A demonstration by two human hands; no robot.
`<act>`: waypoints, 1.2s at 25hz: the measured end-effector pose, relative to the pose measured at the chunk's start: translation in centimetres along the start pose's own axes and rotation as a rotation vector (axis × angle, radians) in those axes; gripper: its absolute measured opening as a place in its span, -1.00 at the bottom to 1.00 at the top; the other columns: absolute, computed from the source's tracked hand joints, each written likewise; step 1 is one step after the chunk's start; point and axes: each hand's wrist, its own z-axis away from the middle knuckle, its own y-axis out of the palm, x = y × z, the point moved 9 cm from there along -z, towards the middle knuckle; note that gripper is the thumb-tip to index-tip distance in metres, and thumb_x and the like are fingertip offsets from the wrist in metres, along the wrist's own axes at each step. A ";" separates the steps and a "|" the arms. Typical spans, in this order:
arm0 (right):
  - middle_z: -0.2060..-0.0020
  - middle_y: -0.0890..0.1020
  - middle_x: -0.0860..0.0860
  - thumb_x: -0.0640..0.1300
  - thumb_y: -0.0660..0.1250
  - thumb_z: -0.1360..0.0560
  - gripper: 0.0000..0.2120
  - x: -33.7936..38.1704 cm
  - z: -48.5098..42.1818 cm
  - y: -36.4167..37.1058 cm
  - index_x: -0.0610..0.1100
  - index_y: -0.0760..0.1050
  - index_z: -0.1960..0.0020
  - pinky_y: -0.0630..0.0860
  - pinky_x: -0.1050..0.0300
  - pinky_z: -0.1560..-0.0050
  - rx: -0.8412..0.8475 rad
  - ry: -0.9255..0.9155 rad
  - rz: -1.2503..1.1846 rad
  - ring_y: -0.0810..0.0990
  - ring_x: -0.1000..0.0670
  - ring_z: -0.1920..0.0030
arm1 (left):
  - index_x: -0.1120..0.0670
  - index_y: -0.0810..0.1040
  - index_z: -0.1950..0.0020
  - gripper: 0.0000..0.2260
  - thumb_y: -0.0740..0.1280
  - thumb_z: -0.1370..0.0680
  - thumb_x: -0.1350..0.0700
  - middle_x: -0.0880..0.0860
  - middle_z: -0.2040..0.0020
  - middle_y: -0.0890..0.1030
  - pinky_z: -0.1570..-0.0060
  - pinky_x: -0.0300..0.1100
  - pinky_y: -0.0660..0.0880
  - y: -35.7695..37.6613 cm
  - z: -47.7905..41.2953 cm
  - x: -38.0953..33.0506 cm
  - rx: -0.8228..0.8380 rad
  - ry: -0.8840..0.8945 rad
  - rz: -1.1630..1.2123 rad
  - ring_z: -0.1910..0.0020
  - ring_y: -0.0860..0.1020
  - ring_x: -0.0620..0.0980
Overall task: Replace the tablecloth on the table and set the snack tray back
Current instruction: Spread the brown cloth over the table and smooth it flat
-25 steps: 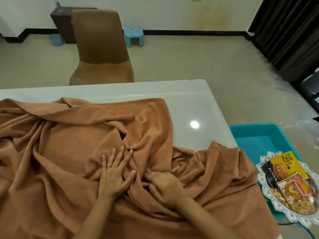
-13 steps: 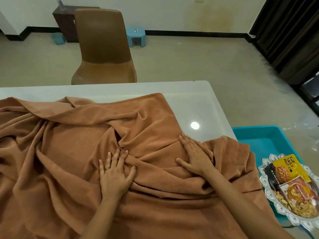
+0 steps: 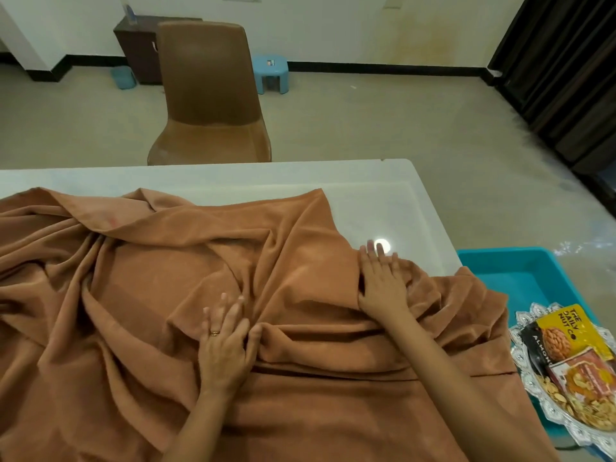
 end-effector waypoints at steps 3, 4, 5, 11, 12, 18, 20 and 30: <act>-0.53 0.01 -0.11 0.23 0.00 -0.52 -0.23 3.5 1.7 2.0 -0.25 0.00 -0.53 -0.22 -0.02 -0.49 0.075 -0.244 0.030 -0.08 -0.09 -0.53 | 0.08 0.61 0.07 -0.63 0.08 -0.60 -0.07 0.06 -0.08 0.64 -0.31 -0.10 0.29 0.9 -0.1 -1.1 0.065 0.141 0.100 -0.23 0.50 0.03; -0.53 -0.07 -0.05 0.26 -0.04 -0.52 -0.23 4.5 2.1 2.8 -0.19 -0.08 -0.54 -0.23 0.00 -0.50 0.131 -0.320 0.016 -0.17 -0.04 -0.54 | 0.05 0.60 -0.07 -0.67 0.12 -0.57 -0.07 0.05 -0.12 0.62 -0.22 -0.12 0.38 1.2 -0.2 -1.0 0.102 0.138 0.107 -0.16 0.54 0.04; -0.53 -0.11 0.00 0.27 -0.05 -0.53 -0.26 5.5 2.5 3.3 -0.12 -0.14 -0.55 -0.24 0.01 -0.51 0.178 -0.402 -0.002 -0.22 0.02 -0.53 | 0.00 0.55 -0.23 -0.64 0.14 -0.53 -0.08 0.02 -0.20 0.57 -0.12 -0.10 0.44 1.5 -0.3 -0.7 0.151 0.117 0.096 -0.07 0.55 0.05; -0.55 -0.08 0.06 0.29 -0.16 -0.46 -0.33 0.2 -1.7 1.7 0.19 -0.18 -0.53 -0.21 -0.14 -0.50 0.164 -0.230 0.060 -0.10 0.04 -0.54 | -0.13 0.32 -0.46 -0.44 0.15 -0.45 -0.19 -0.08 -0.41 0.42 0.11 -0.08 0.36 1.3 -0.9 0.3 0.182 -0.001 -0.036 0.14 0.47 0.03; -0.55 -0.09 0.04 0.31 -0.20 -0.43 -0.30 -0.6 -2.3 1.5 0.19 -0.18 -0.54 -0.22 -0.14 -0.50 0.170 -0.167 0.072 -0.09 0.01 -0.55 | -0.12 0.33 -0.46 -0.44 0.14 -0.45 -0.20 -0.07 -0.37 0.47 0.11 -0.07 0.35 1.2 -0.9 0.4 0.169 -0.012 -0.054 0.11 0.48 0.05; -0.55 -0.18 -0.09 0.31 -0.13 -0.56 -0.29 -5.7 -3.1 1.1 -0.02 -0.22 -0.56 -0.34 -0.13 -0.46 0.177 0.302 0.041 -0.21 -0.07 -0.54 | 0.00 0.43 -0.41 -0.43 0.12 -0.48 -0.22 0.06 0.02 0.57 0.13 -0.02 0.36 1.6 -0.2 0.9 0.151 -0.115 -0.132 0.12 0.50 0.07; -0.54 -0.18 -0.14 0.21 -0.09 -0.58 -0.30 -5.2 -3.1 -0.1 -0.15 -0.18 -0.56 -0.31 -0.14 -0.49 0.099 0.325 0.071 -0.23 -0.11 -0.54 | 0.06 0.54 -0.31 -0.45 0.11 -0.48 -0.22 0.09 0.05 0.56 0.08 0.00 0.37 1.4 -0.2 1.2 0.132 -0.147 -0.146 0.11 0.52 0.10; -0.51 0.21 -0.02 0.23 -0.11 -0.56 -0.41 4.4 -3.1 1.3 0.01 0.22 -0.50 0.19 -0.07 -0.40 0.099 -0.445 0.146 0.23 -0.06 -0.48 | 0.00 0.47 -0.37 -0.46 0.15 -0.47 -0.22 0.09 0.07 0.51 -0.17 0.05 0.35 1.3 -1.4 1.5 0.082 -0.055 -0.082 0.03 0.51 0.12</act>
